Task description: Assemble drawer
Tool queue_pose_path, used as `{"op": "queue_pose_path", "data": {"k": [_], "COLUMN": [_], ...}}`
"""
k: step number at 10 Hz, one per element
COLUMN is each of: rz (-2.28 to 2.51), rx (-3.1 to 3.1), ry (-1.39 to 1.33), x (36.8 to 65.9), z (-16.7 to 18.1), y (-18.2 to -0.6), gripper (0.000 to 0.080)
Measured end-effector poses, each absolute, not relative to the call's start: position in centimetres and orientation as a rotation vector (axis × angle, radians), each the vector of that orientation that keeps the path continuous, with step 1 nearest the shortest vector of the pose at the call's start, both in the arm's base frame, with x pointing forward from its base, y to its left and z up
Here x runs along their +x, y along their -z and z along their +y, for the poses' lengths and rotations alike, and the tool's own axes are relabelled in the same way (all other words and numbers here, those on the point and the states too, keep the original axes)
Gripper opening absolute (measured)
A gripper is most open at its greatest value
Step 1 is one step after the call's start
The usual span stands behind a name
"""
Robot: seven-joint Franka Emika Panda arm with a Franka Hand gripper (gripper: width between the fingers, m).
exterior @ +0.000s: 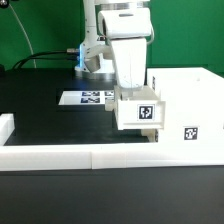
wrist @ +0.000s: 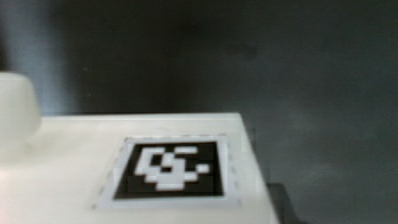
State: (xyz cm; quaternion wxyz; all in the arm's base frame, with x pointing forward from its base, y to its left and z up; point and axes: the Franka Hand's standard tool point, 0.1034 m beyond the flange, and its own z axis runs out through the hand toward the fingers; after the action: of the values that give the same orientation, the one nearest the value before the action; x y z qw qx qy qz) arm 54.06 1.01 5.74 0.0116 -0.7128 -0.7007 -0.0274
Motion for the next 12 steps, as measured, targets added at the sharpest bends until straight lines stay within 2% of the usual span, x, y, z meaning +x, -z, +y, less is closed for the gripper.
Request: {"op": "queue_pose_path", "data": {"k": [7, 8, 9, 10, 12], "rz": [-2.287, -2.283, -2.277, -2.276, -2.266], "rx": [-2.137, -2.140, -2.150, -2.157, -2.194], "ry": [0.075, 0.075, 0.076, 0.080, 0.097], "x": [54.2, 54.2, 54.2, 54.3, 54.6], "z": [2.2, 2.1, 2.1, 2.0, 2.0], "y": [-5.8, -5.8, -5.9, -6.3, -7.6], "gripper": [0.0044, 0.0106, 0.0273, 0.0273, 0.0573]}}
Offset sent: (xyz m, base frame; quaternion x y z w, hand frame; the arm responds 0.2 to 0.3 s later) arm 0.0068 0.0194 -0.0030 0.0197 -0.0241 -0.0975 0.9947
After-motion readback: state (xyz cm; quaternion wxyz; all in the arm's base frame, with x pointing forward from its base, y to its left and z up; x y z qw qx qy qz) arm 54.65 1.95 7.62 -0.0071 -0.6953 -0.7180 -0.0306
